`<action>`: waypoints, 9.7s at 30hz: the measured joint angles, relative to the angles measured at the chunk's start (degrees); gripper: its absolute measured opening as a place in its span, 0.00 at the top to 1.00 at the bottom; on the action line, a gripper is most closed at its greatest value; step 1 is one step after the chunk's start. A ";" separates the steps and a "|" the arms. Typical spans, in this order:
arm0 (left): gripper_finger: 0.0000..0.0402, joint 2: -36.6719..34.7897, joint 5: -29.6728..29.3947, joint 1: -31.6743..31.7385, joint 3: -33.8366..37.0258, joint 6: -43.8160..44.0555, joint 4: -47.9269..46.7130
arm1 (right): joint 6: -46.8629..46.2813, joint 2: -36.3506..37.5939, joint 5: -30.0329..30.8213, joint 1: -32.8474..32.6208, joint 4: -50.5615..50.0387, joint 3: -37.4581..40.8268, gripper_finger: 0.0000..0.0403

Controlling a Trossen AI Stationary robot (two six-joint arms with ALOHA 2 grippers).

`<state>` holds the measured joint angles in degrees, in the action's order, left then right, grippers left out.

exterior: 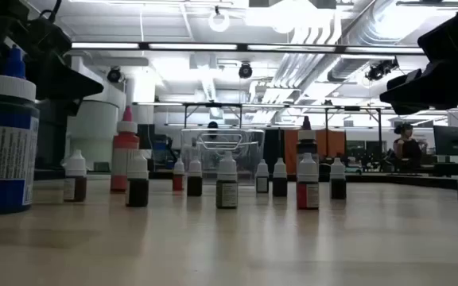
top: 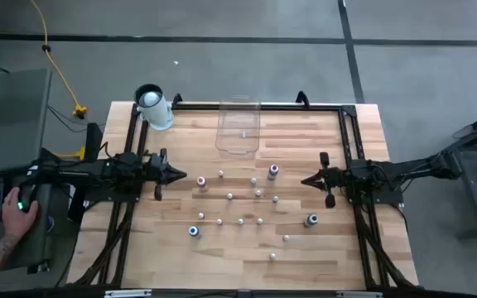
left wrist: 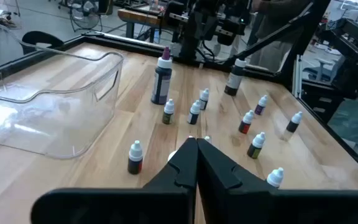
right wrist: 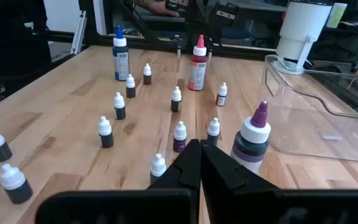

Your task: Pick & Place food coloring

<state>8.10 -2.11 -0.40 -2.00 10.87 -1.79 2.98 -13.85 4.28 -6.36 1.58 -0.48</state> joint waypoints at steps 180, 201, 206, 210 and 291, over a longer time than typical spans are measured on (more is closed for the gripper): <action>1.00 0.02 -0.02 0.02 0.02 -0.02 0.38 | -7.59 -85.94 -13.65 -23.29 -47.84 -81.16 1.00; 1.00 0.00 -0.02 0.02 0.02 -0.02 0.38 | -5.56 -96.84 -2.23 -28.11 -47.40 -84.25 0.81; 1.00 0.02 -0.02 0.00 0.02 -0.02 0.38 | -9.25 -97.77 -4.43 -27.76 -46.14 -84.25 0.69; 1.00 0.02 -0.02 0.00 0.02 -0.02 0.38 | -12.17 -97.88 -5.90 -27.72 -45.58 -84.22 0.61; 1.00 0.02 -0.01 0.00 0.02 -0.02 0.40 | -17.50 -103.10 -10.11 -27.27 -43.93 -84.94 0.81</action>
<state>8.12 -2.12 -0.40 -1.98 10.85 -1.39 -14.52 -116.95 -5.83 -33.63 -42.34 -85.42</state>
